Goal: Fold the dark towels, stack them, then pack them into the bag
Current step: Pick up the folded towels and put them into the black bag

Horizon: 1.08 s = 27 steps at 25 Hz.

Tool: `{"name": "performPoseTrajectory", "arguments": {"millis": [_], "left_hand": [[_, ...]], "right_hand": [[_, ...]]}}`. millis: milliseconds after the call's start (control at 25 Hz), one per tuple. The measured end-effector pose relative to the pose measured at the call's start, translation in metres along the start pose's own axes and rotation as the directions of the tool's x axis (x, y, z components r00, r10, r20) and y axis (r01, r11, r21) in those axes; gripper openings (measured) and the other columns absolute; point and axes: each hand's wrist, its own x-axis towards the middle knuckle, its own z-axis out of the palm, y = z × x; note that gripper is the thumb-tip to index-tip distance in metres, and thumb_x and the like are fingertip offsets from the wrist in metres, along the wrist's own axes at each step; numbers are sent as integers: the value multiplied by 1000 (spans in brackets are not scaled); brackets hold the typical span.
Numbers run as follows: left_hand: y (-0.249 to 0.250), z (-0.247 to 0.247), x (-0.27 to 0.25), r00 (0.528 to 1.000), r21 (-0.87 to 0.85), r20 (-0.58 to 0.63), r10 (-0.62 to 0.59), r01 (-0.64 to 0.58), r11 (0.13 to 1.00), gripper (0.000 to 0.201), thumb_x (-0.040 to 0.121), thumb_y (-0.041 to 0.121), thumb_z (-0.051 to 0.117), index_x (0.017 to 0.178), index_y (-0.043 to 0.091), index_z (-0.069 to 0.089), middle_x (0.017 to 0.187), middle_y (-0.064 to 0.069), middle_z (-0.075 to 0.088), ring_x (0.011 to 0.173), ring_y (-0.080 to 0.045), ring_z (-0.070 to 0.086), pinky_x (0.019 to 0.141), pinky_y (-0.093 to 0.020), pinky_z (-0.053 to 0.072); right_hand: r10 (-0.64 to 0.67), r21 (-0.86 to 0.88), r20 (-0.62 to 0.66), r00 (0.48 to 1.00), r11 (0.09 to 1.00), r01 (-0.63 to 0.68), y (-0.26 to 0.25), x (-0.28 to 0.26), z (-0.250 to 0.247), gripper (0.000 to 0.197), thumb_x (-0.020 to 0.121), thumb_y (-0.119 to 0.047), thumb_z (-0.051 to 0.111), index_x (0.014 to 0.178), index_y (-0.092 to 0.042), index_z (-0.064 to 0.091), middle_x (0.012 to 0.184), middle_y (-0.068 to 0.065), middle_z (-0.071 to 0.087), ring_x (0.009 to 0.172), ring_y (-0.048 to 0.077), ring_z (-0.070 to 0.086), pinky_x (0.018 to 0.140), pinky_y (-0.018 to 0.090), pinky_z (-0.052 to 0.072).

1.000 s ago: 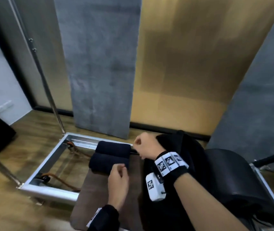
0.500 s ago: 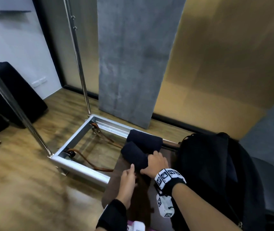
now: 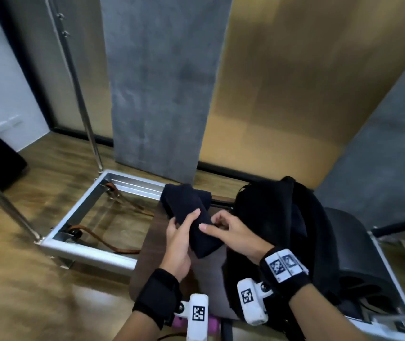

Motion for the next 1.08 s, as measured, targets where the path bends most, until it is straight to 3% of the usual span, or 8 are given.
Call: {"name": "performPoseTrajectory", "arguments": {"millis": [200,360,440,480,560,640,920,1080], "left_hand": [[3,83,-35,928,-124,367,70,-26,992,51,89,13,82,136,11,62,127,-13,75,115,-31,74,82,-35,63],[-17,136,-50,767,186,633,109,-287,940,55,83,38,89,131,29,63,125,4,76,115,-18,74,87,-27,61],[-28,145,-51,670,388,730,136,-569,725,53,84,58,81,130,38,62,124,12,72,117,-8,68,94,-21,57],[-38,146,-50,615,500,779,126,-729,467,58,85,69,73,133,39,60,127,15,66,118,-6,64,96,-21,54],[-59,142,-51,510,502,853,-116,-860,-90,72,87,80,58,142,32,60,134,14,54,118,-15,61,99,-35,51],[-74,135,-53,504,362,766,-399,-851,-379,72,90,80,54,140,29,63,137,12,51,115,-25,65,94,-40,49],[-62,143,-56,493,242,795,-354,-793,-559,20,105,46,58,114,30,66,115,3,48,97,-27,65,68,-38,33],[-60,146,-59,489,295,846,-212,-760,-579,15,109,43,53,109,29,54,112,2,37,86,-18,55,59,-32,31]], "right_hand": [[48,235,106,993,969,-72,-42,-53,-93,72,93,-23,77,150,-37,36,135,10,66,115,26,72,83,44,63],[55,27,190,980,998,-61,-42,-85,-171,42,100,-14,69,140,-9,58,127,16,71,115,35,71,90,53,61],[18,-10,90,996,1000,-17,-27,-96,-201,43,99,-9,68,140,-7,56,128,18,70,116,33,70,86,47,63],[-1,4,22,1000,1000,1,-15,-100,-215,45,98,-5,67,142,-6,54,129,19,69,117,33,70,86,47,63],[-15,95,-96,995,995,24,12,-104,-233,49,98,0,65,144,-8,51,132,18,67,118,29,69,89,50,62],[10,174,-150,989,985,17,40,-100,-239,49,99,1,63,144,-12,49,133,15,66,118,26,69,90,52,62],[114,-331,147,983,942,-60,97,-86,-234,54,98,-6,69,146,-18,49,134,-4,66,120,-3,61,101,19,48],[297,-783,215,931,622,-18,79,-77,-253,48,98,-23,69,143,-19,53,134,5,67,126,24,61,107,38,47]]}}
